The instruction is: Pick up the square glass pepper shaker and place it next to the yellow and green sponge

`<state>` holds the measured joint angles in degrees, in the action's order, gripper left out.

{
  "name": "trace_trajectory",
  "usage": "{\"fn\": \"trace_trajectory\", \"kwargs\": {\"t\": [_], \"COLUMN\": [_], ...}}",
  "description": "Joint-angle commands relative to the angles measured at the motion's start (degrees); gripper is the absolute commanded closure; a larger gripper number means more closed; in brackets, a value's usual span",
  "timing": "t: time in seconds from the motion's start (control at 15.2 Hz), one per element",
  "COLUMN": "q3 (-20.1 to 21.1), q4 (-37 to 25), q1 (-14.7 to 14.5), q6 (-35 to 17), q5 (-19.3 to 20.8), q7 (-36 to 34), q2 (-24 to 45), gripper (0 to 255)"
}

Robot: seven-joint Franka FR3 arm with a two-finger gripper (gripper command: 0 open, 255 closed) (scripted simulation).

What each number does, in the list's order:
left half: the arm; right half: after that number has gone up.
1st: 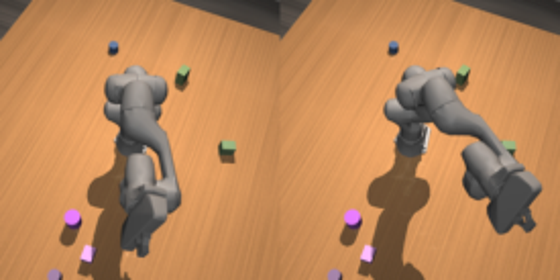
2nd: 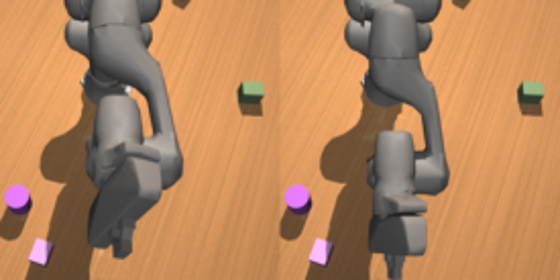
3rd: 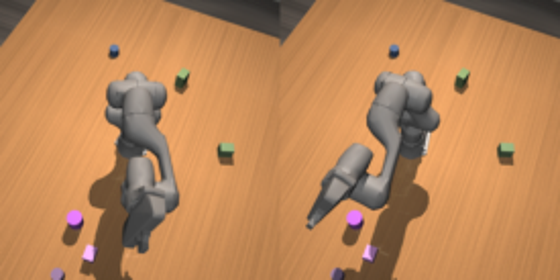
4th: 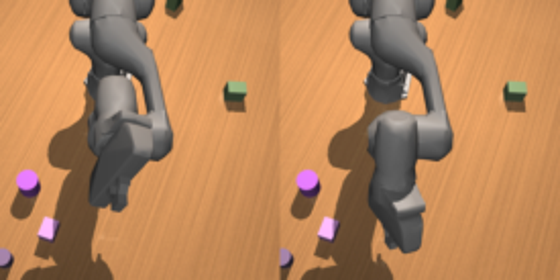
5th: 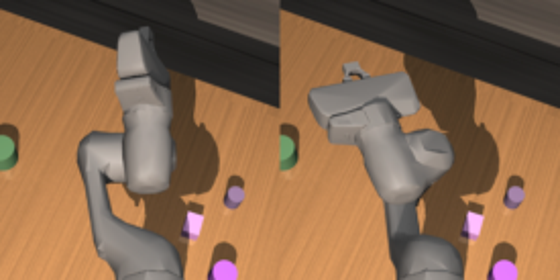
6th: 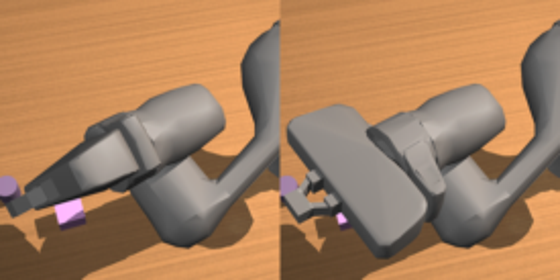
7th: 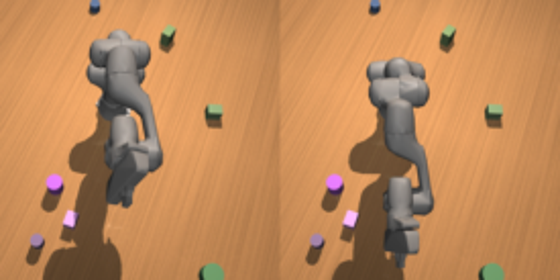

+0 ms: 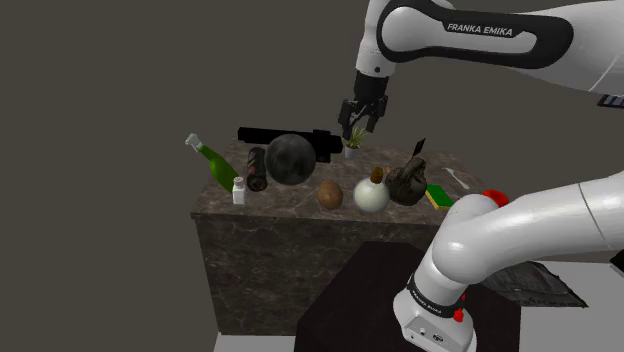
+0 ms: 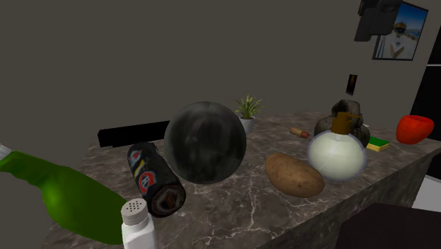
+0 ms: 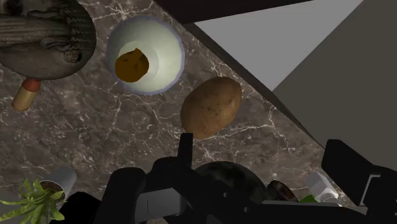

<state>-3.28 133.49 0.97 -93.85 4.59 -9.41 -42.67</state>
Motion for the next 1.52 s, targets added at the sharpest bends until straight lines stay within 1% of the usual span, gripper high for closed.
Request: {"fn": "trace_trajectory", "kwargs": {"t": [0.0,0.33,0.73,1.12,1.45], "q3": [0.0,3.1,6.5,9.5,11.3], "q4": [0.0,-0.5,-3.7,-9.8,-17.0], "q1": [0.0,-1.1,-2.1,-2.8,-3.6], "q6": [0.0,-7.1,-14.6,-20.3,-23.3], "q5": [0.0,-1.7,-2.6,-2.1,-0.4], "q7": [0.0,-4.7,-10.1,-15.6,-20.1], "q2": [0.0,7.9,18.9,31.0,41.6], "gripper": [0,0,0,0,0]}}
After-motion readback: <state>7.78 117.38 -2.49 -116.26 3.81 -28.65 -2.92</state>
